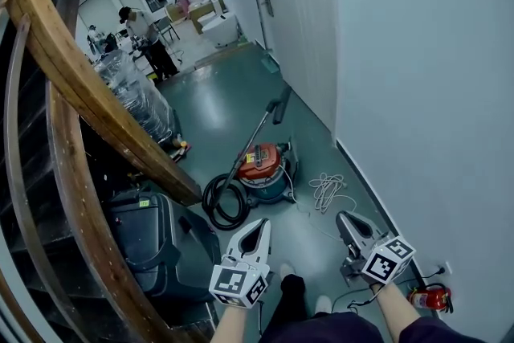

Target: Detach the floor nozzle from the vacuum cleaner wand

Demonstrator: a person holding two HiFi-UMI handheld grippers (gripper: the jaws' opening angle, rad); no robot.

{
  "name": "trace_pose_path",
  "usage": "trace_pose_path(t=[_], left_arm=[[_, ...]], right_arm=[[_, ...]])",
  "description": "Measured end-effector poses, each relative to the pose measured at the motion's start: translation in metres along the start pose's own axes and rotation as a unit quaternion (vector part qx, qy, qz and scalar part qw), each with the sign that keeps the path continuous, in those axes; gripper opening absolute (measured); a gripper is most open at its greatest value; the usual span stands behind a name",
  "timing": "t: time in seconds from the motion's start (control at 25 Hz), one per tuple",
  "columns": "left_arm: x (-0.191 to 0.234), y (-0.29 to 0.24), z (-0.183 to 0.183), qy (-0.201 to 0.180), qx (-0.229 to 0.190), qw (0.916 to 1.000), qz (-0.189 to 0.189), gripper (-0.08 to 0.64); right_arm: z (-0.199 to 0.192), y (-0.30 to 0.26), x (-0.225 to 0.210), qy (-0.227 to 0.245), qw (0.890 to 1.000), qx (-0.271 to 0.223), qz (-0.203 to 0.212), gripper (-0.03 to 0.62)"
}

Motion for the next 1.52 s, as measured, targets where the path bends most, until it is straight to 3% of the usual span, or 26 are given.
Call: trace_pose_path(t=[0.4, 0.8, 1.52], left_arm=[[0.090, -0.054, -0.007, 0.027, 0.005, 0.9996, 0.004, 0.005], [0.170, -0.101, 0.003, 0.047, 0.008, 0.9986, -0.023, 0.005], [0.226, -0.163, -0.013, 0.053, 0.032, 0.9965, -0.057, 0.005]], right_arm=[[-0.015, -0.097, -0.027, -0.009, 1.000, 0.020, -0.007, 0.018], [-0.010, -0.188, -0.033, -0.007, 0.999, 0.016, -0.034, 0.018], [-0.001, -0.258, -0.075, -0.013, 0.997, -0.004, -0.072, 0.018]])
Point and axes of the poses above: the fingertips, and each gripper's own axes: y backward along the fingers, x to its left, z out of its top, the point moved 1 cm from there along y, backward along the fingers, and after that the axes turned 2 degrees about -x, right-handed, at the moved point
